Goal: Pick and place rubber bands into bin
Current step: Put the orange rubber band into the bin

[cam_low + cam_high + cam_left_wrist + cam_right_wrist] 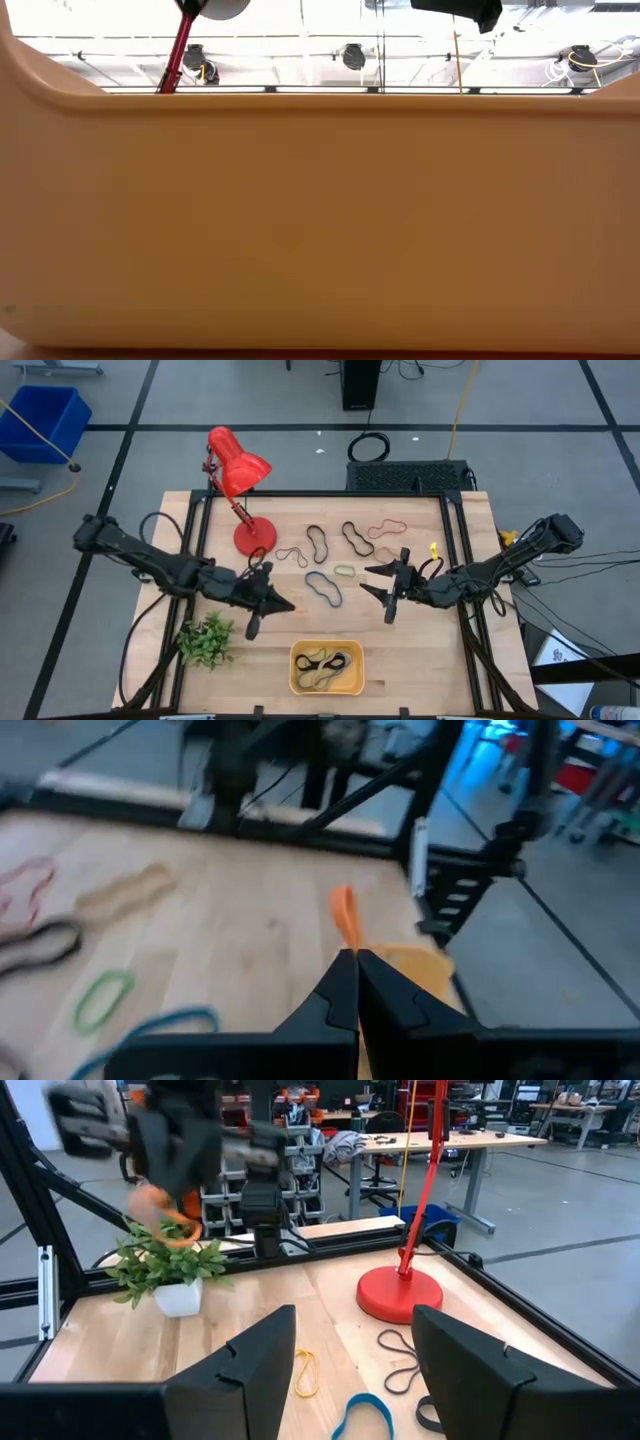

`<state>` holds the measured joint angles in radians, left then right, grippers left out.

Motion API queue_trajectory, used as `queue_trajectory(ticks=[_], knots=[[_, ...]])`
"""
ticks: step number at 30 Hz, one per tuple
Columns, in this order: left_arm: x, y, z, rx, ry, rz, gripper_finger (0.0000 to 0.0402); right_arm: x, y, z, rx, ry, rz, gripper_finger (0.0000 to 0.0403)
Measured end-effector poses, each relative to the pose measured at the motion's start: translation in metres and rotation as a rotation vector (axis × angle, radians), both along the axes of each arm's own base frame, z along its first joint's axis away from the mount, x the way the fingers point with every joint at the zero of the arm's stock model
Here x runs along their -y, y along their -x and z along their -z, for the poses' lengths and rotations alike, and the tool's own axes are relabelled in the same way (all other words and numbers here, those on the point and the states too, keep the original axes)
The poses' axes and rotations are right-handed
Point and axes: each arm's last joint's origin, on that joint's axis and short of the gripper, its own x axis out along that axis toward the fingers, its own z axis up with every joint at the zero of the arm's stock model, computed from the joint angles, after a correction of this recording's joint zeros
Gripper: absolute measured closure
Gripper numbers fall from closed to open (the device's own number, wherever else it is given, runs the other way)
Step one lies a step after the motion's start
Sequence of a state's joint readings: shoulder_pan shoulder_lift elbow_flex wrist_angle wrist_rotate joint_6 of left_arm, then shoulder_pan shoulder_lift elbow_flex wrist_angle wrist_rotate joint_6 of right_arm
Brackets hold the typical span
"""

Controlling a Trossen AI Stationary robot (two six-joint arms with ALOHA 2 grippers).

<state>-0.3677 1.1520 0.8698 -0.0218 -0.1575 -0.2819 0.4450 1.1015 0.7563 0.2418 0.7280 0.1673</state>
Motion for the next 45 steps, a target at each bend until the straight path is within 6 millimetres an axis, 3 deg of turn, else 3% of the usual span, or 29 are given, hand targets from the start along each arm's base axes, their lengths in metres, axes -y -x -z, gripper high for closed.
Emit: queue_trajectory(ticks=[8,12,19,28,36,45], knots=[[0.029,-0.029,-0.040,-0.097,-0.140,0.085,0.0401,0.000,0.000,0.000,0.001,-0.003,-0.001,0.0206],[0.047,-0.050,-0.042,-0.220,-0.216,0.125,0.0401,0.000,0.000,0.000,-0.001,-0.002,-0.002,0.0208],[0.075,-0.090,-0.012,-0.398,-0.238,0.173,0.0401,0.000,0.001,0.005,-0.050,0.022,-0.002,0.0204],[0.100,-0.123,0.057,-0.590,-0.208,0.141,0.0401,-0.002,0.002,0.011,-0.112,0.027,-0.088,0.0205],[0.111,-0.135,0.111,-0.737,-0.180,0.097,0.0401,-0.004,0.002,0.011,-0.124,0.014,-0.154,0.0207],[0.113,-0.137,0.127,-0.789,-0.156,0.067,0.0399,-0.004,0.002,0.011,-0.125,0.014,-0.154,0.0206]])
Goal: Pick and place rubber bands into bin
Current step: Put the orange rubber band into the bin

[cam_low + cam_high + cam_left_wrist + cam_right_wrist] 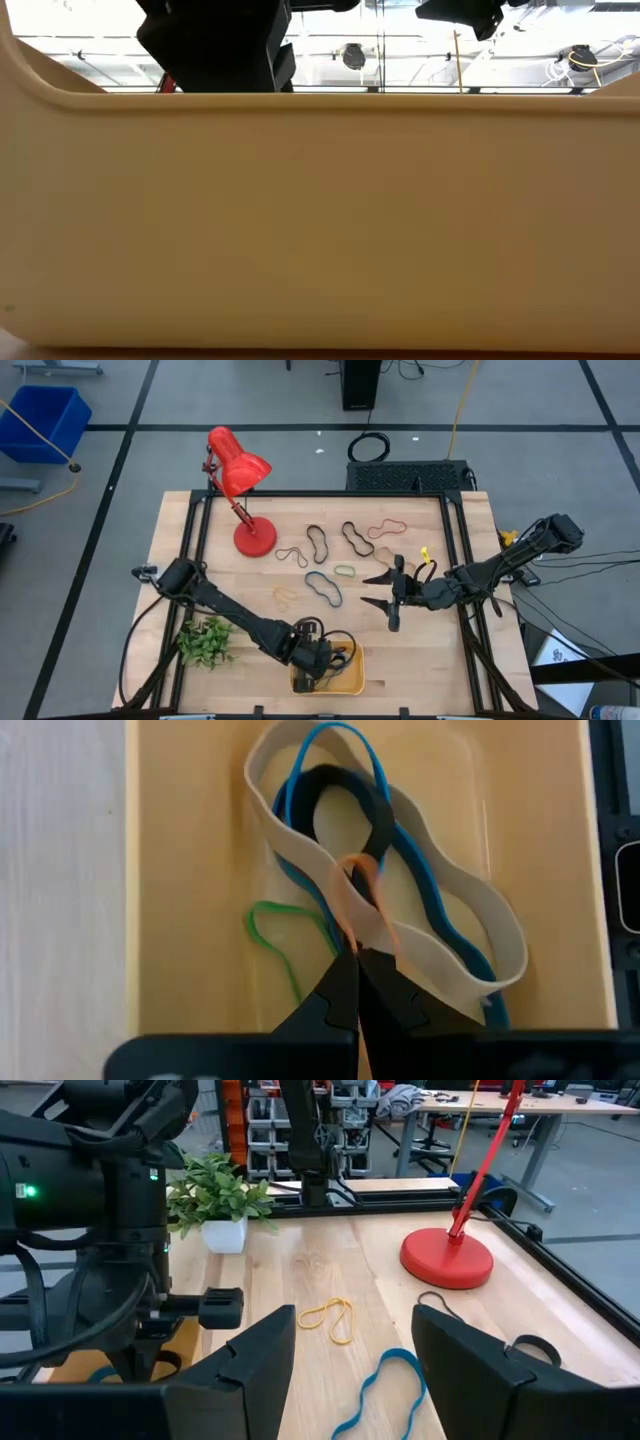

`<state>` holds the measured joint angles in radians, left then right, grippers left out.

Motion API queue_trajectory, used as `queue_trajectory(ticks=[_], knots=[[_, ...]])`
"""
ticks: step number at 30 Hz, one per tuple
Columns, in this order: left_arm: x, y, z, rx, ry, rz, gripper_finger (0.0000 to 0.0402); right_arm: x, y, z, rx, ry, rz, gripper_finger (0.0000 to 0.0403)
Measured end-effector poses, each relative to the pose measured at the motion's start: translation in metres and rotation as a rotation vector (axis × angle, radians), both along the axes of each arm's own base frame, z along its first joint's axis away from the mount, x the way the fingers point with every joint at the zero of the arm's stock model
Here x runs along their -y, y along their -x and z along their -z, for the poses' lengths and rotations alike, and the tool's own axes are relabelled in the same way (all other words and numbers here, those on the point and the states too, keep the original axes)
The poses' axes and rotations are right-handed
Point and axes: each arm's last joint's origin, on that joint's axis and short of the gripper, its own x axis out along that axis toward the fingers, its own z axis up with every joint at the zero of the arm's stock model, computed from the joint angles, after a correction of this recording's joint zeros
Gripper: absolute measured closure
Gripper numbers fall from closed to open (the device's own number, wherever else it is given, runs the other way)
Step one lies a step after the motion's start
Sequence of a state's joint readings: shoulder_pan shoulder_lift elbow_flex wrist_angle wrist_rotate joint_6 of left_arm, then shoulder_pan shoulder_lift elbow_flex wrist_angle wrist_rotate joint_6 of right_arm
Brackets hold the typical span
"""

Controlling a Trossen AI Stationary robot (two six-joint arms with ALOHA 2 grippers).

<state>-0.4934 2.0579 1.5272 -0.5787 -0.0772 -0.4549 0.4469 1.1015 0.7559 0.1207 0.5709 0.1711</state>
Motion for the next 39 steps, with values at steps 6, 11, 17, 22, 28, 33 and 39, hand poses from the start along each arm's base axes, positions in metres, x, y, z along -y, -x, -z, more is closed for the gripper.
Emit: queue_trajectory(ticks=[6,11,17,22,28,33,39], knots=[[0.000,-0.001,-0.001,0.002,0.015,-0.029,0.0397,0.000,0.000,0.000,-0.001,0.001,0.000,0.0206],[0.000,-0.001,-0.001,0.002,0.017,-0.032,0.0397,0.000,0.000,0.001,-0.006,0.003,0.000,0.0206],[0.000,-0.001,-0.001,0.001,0.024,-0.045,0.0384,0.000,0.000,0.001,-0.007,0.003,0.000,0.0206],[-0.001,-0.001,-0.001,-0.004,0.037,-0.072,0.0357,0.000,0.000,0.001,-0.007,0.003,0.000,0.0206],[0.000,-0.001,-0.001,-0.025,0.071,-0.046,0.0311,0.000,0.000,0.001,-0.007,0.003,0.000,0.0206],[-0.003,0.000,-0.007,-0.056,0.147,0.006,0.0287,0.000,0.000,0.001,-0.007,0.003,0.000,0.0206],[-0.009,0.006,-0.043,0.029,0.182,0.047,0.0282,0.000,0.000,0.001,-0.006,0.003,0.000,0.0206]])
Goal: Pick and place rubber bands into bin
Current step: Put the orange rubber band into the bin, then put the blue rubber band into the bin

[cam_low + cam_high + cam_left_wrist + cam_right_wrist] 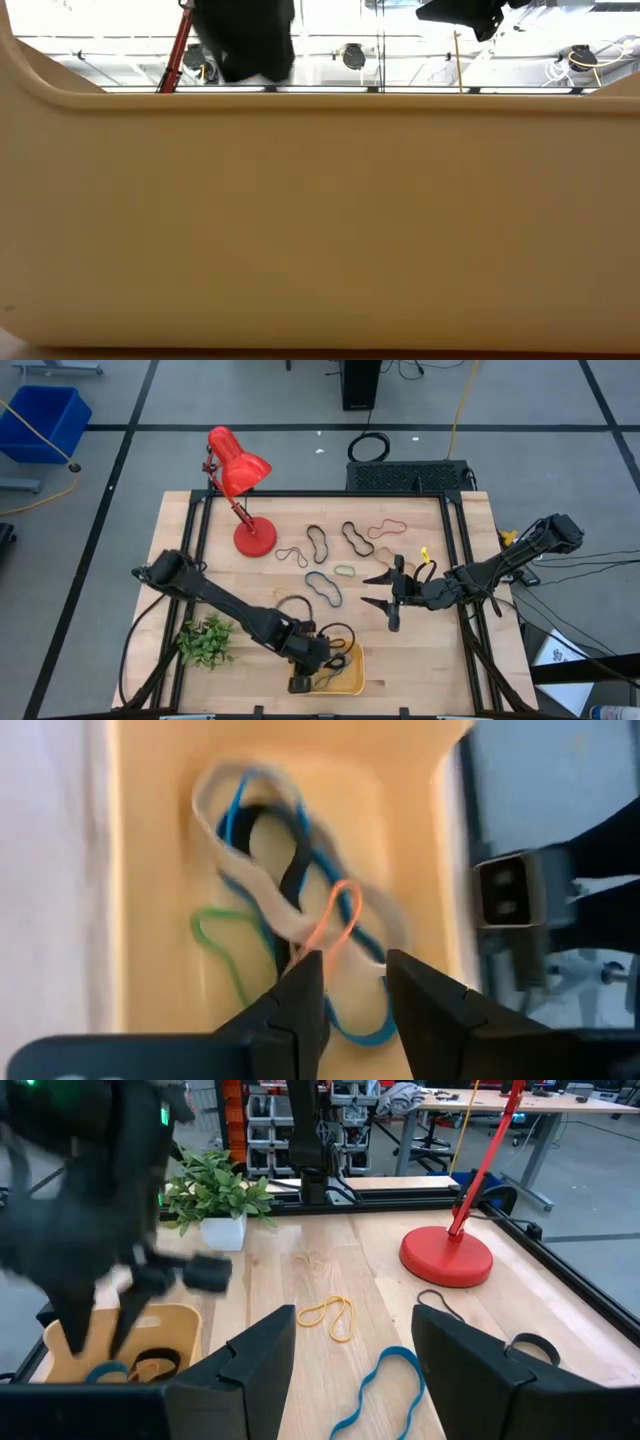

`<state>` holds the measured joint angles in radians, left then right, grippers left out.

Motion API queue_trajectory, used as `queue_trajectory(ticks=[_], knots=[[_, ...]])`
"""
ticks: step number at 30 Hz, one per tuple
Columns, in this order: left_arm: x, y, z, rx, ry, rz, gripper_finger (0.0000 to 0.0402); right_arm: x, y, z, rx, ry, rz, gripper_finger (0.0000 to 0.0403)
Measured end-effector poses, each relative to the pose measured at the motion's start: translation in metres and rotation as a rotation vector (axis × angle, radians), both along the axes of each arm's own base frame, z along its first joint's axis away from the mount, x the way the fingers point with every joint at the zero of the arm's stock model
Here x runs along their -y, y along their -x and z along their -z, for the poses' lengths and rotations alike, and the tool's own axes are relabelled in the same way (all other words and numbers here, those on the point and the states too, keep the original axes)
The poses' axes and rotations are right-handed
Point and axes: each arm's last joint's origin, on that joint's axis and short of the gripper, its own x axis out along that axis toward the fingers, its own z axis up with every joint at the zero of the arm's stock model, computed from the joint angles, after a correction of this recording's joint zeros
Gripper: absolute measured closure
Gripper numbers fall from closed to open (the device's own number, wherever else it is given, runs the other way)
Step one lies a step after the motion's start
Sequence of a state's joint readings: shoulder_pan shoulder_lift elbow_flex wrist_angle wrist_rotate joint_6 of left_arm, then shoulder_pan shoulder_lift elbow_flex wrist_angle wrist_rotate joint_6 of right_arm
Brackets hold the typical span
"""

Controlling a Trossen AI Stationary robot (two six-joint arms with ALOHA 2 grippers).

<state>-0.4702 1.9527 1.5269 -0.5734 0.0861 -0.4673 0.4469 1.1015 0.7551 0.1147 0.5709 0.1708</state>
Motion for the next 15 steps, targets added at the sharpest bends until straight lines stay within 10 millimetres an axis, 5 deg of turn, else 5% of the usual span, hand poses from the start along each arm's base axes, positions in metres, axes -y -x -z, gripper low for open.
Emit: queue_trajectory(ticks=[15], knots=[[-0.036,0.062,-0.135,0.414,-0.035,0.126,0.0282,-0.001,-0.002,-0.006,0.062,-0.030,0.000,0.0206]])
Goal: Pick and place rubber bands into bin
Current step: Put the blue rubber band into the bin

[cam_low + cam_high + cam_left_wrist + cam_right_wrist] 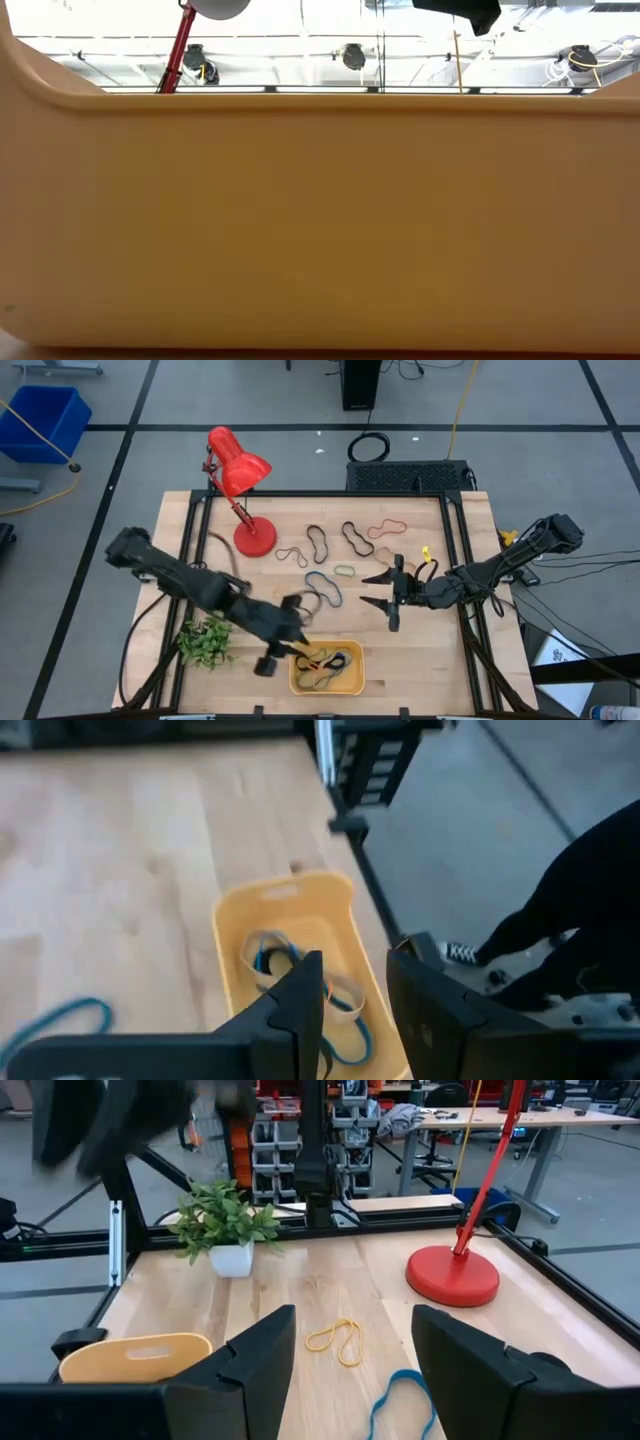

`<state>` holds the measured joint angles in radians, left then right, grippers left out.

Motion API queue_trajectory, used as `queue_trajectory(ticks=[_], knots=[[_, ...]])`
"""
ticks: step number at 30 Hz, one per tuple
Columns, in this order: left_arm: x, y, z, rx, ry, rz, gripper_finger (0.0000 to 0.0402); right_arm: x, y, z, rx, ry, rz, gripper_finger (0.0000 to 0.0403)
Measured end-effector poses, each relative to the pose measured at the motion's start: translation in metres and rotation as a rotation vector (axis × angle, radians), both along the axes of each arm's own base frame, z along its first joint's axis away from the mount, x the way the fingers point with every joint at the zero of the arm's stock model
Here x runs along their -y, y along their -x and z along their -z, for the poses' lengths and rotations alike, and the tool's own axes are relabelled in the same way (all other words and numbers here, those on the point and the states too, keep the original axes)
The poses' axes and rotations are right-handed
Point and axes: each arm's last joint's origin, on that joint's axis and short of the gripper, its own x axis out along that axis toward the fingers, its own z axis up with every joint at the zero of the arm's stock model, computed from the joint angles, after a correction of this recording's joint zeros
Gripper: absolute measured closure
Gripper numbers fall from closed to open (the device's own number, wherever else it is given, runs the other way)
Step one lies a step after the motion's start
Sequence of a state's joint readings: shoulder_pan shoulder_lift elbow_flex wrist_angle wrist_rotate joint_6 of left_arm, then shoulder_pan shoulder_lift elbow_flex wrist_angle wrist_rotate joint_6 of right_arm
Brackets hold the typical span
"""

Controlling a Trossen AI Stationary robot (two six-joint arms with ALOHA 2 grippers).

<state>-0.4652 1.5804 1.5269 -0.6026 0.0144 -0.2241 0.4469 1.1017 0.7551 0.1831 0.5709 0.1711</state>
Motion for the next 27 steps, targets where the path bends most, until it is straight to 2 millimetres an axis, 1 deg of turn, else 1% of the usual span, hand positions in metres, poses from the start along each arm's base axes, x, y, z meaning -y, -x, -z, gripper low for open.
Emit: queue_trajectory(ticks=[5,8,11,13,15,18,21,24,27], knots=[[-0.020,0.036,-0.038,0.105,-0.044,0.001,0.0282,0.001,0.000,-0.001,0.008,-0.007,0.007,0.0206],[-0.033,0.061,-0.057,0.162,-0.073,-0.016,0.0282,0.004,-0.001,-0.001,0.018,-0.028,0.057,0.0207],[-0.042,0.084,-0.072,0.214,-0.091,-0.034,0.0282,0.008,-0.003,-0.002,0.030,-0.033,0.098,0.0207],[-0.046,0.099,-0.075,0.246,-0.113,-0.037,0.0282,0.012,-0.005,-0.003,0.030,-0.023,0.110,0.0208],[-0.051,0.114,-0.075,0.273,-0.128,-0.050,0.0282,0.014,-0.011,-0.007,0.027,-0.005,0.127,0.0210],[-0.061,0.135,-0.068,0.303,-0.134,-0.109,0.0282,0.019,-0.023,-0.014,-0.008,0.035,0.154,0.0216],[-0.071,0.152,-0.053,0.342,-0.114,-0.165,0.0282,0.024,-0.040,-0.014,-0.096,0.078,0.187,0.0223],[-0.078,0.164,-0.036,0.395,-0.080,-0.183,0.0282,0.029,-0.059,-0.002,-0.201,0.096,0.202,0.0229],[-0.083,0.172,-0.017,0.437,-0.050,-0.192,0.0282,0.035,-0.078,0.020,-0.287,0.031,0.161,0.0234]])
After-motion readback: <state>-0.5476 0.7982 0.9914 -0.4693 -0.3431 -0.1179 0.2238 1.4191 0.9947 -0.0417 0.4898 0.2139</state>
